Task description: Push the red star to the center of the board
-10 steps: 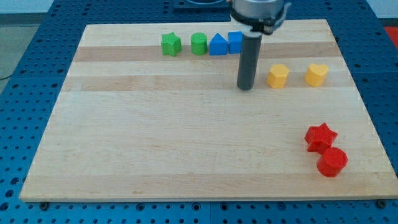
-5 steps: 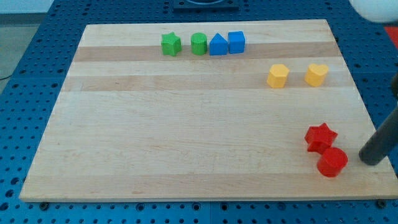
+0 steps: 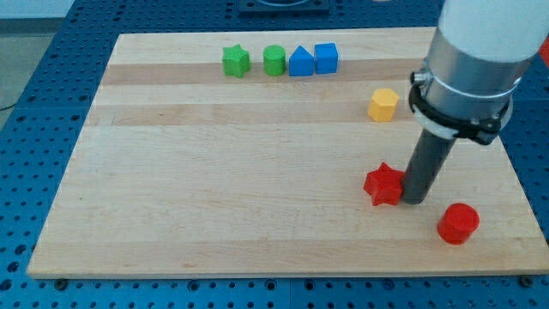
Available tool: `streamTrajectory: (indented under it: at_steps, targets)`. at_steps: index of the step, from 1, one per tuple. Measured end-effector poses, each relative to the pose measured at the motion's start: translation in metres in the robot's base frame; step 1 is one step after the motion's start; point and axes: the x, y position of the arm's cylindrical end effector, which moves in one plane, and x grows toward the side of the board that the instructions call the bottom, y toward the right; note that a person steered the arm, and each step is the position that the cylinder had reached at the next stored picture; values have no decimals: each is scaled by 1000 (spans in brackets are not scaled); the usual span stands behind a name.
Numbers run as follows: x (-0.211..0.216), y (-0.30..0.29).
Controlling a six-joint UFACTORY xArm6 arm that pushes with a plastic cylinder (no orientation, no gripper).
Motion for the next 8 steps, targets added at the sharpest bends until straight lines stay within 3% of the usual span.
streamTrajectory:
  at_steps: [2, 6, 8]
  targets:
    - [-3, -51]
    - [-106, -102]
    - [-88, -158]
